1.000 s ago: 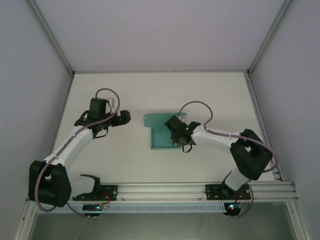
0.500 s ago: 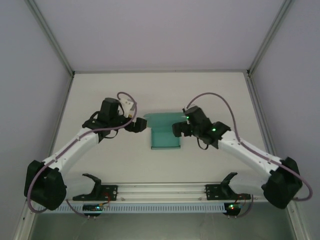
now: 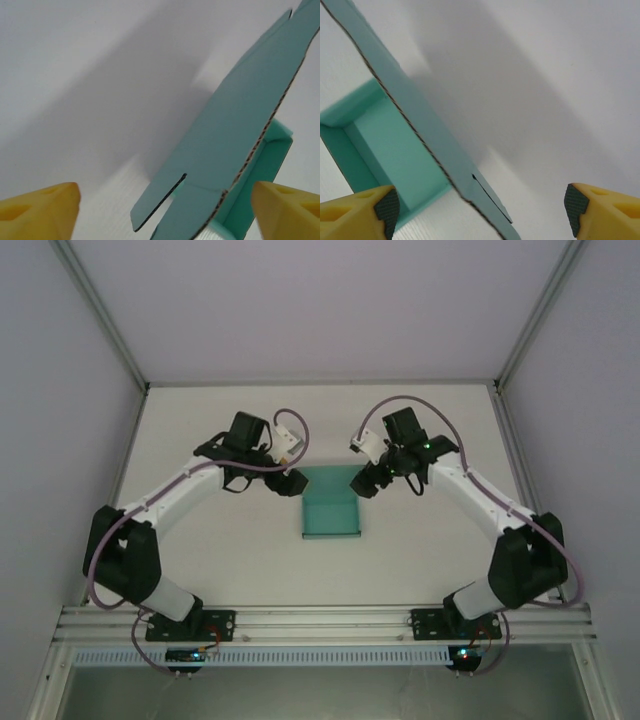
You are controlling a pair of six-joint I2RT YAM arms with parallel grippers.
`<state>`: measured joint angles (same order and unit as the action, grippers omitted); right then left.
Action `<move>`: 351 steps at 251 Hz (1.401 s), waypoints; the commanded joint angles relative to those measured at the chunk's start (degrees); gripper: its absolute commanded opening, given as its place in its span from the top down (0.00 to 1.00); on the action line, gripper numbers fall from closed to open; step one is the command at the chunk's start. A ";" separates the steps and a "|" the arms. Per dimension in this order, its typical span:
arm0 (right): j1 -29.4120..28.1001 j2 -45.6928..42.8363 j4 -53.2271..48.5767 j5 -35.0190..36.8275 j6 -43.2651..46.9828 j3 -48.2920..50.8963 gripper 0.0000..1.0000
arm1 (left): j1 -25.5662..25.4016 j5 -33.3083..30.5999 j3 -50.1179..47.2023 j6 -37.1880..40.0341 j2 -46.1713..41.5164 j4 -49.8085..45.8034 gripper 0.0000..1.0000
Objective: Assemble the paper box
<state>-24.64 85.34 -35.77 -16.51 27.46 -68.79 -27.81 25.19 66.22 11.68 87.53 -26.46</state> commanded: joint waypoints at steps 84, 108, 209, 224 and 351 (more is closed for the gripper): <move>1.61 7.44 -7.79 -2.12 9.19 -4.85 0.46 | -1.43 -1.98 7.17 7.30 6.37 -7.78 0.51; 1.60 8.63 -8.48 -1.59 9.45 -5.67 0.57 | -1.80 -3.23 7.92 6.98 6.87 -7.98 0.63; 0.31 9.19 -8.15 2.54 4.68 -7.11 0.93 | -4.14 -11.59 8.65 2.28 6.36 -7.14 1.00; -0.13 8.98 -7.48 3.66 0.10 -8.04 0.97 | -4.84 -13.32 8.64 -0.28 5.85 -6.10 1.00; -7.78 7.87 21.22 11.37 -47.50 -3.35 1.00 | -6.16 -12.97 3.05 -30.44 6.33 17.11 0.99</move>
<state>-30.24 93.67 -29.23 -3.68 -5.54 -71.83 -32.82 5.96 70.32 -10.85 94.17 -19.38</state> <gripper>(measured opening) 0.049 0.070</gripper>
